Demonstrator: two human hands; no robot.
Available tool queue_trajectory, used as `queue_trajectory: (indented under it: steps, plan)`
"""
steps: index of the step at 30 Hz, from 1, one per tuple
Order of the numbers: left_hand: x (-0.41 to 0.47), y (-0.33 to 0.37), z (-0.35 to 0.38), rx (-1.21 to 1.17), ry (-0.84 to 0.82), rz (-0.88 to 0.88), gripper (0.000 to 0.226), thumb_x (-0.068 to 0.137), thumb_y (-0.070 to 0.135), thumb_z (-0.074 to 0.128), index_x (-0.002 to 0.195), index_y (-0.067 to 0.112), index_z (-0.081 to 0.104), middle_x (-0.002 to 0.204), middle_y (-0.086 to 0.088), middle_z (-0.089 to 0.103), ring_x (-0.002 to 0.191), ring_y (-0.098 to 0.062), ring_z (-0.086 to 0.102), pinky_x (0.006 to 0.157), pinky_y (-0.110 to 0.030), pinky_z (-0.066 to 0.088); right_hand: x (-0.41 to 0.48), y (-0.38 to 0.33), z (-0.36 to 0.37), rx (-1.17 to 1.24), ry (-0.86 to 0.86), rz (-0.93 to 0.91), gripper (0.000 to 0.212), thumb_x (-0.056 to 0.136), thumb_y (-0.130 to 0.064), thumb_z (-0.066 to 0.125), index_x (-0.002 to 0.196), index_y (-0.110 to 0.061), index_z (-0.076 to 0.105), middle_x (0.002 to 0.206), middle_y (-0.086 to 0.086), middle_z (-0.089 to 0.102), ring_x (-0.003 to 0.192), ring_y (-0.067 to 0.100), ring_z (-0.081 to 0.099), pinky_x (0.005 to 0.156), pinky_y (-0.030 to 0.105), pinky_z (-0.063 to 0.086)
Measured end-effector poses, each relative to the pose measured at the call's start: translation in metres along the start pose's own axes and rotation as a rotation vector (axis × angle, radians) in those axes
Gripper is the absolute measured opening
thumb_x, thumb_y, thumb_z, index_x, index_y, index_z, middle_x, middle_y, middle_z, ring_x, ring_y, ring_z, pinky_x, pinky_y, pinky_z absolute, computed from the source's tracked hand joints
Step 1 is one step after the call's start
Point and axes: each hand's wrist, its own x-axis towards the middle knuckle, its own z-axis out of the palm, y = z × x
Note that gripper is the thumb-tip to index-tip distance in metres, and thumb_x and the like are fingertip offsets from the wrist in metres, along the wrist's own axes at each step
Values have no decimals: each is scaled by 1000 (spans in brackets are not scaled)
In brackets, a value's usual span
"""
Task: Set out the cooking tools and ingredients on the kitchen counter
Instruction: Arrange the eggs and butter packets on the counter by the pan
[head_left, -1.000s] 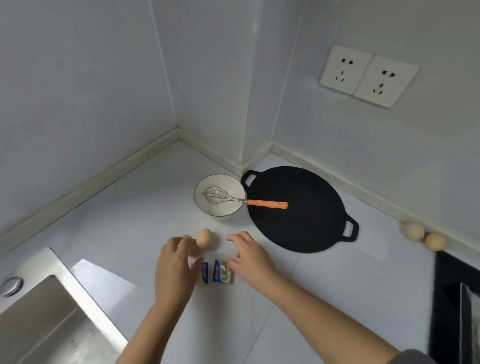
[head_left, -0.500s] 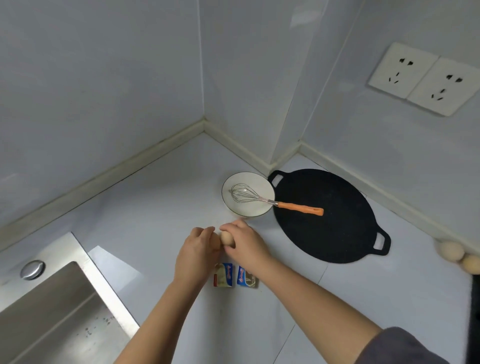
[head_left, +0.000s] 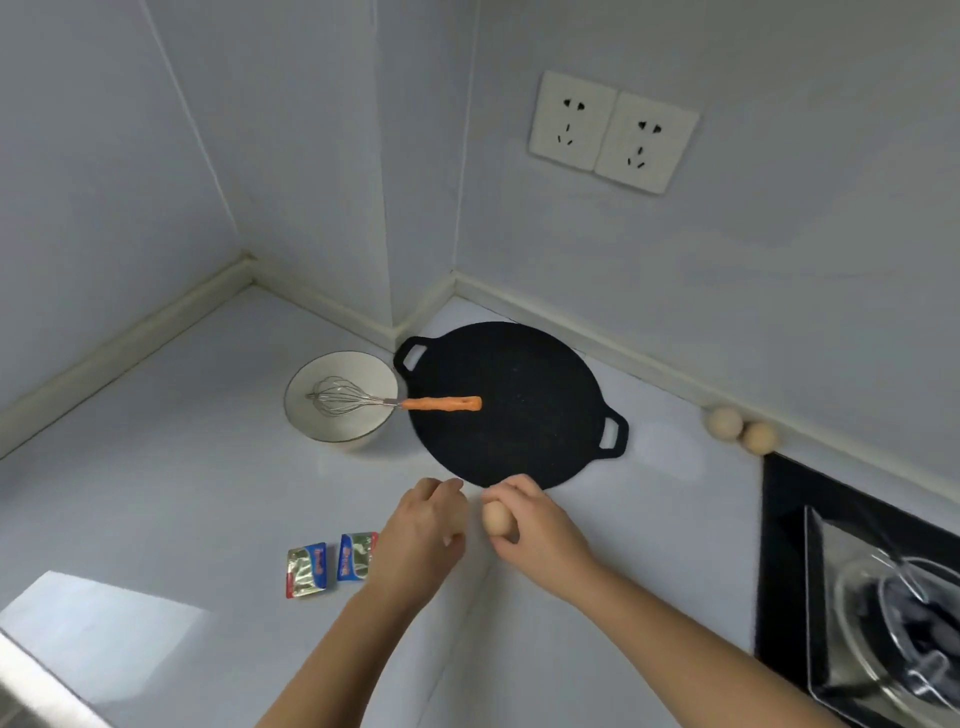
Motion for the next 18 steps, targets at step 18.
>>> queue_trajectory:
  steps: [18]
  plan:
    - [137, 195, 141, 264, -82, 399, 52, 89, 22, 56, 139, 17, 42, 129, -3, 46, 108, -21, 52, 89, -27, 38, -23, 201, -140, -386, 196, 311, 42, 89, -21, 54, 130, -22, 45, 128, -4, 48, 105, 21, 53, 71, 35, 48]
